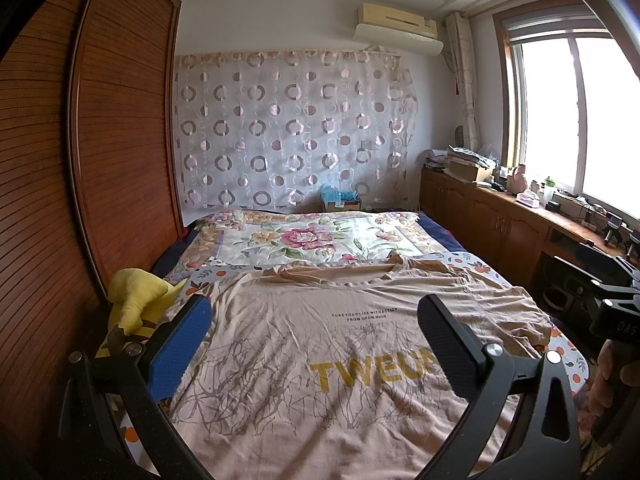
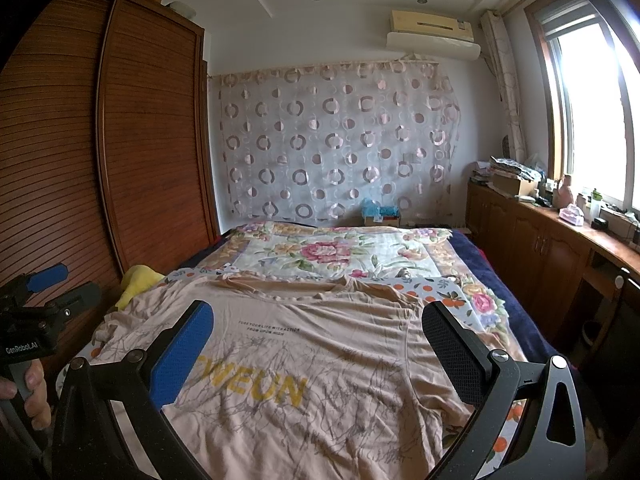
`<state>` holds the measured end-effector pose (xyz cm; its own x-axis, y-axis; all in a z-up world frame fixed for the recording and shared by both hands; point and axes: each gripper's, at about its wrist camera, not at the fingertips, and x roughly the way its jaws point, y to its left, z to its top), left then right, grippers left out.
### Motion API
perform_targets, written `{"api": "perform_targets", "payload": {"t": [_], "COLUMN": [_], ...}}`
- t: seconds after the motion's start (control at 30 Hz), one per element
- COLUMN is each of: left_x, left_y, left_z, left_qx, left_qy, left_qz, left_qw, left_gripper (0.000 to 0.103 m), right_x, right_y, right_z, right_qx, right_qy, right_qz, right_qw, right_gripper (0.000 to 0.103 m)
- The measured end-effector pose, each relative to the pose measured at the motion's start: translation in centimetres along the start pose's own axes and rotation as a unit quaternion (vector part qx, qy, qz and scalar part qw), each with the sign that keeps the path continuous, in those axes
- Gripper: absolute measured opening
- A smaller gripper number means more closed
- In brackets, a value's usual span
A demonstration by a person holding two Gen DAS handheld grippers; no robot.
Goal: Fold small clothes
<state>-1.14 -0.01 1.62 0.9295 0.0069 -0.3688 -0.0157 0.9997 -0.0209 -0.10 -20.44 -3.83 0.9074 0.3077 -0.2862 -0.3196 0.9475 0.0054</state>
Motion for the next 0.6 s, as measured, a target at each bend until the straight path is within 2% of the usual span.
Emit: {"api": "perform_targets", "payload": {"t": [0.6], "left_x": [0.09], "left_y": [-0.07], "left_z": [-0.14], "left_qx": [0.000], "left_qy": [-0.001], "left_qz": [0.000], "left_qw": [1.0000], "left_gripper": [0.103], "right_x": [0.20], "right_y": [-0.03], "right_z": [-0.08], "right_qx": [-0.002], "right_qy": [-0.002], "right_qz": [0.006], "right_qw": [1.000], "right_gripper": [0.103]}}
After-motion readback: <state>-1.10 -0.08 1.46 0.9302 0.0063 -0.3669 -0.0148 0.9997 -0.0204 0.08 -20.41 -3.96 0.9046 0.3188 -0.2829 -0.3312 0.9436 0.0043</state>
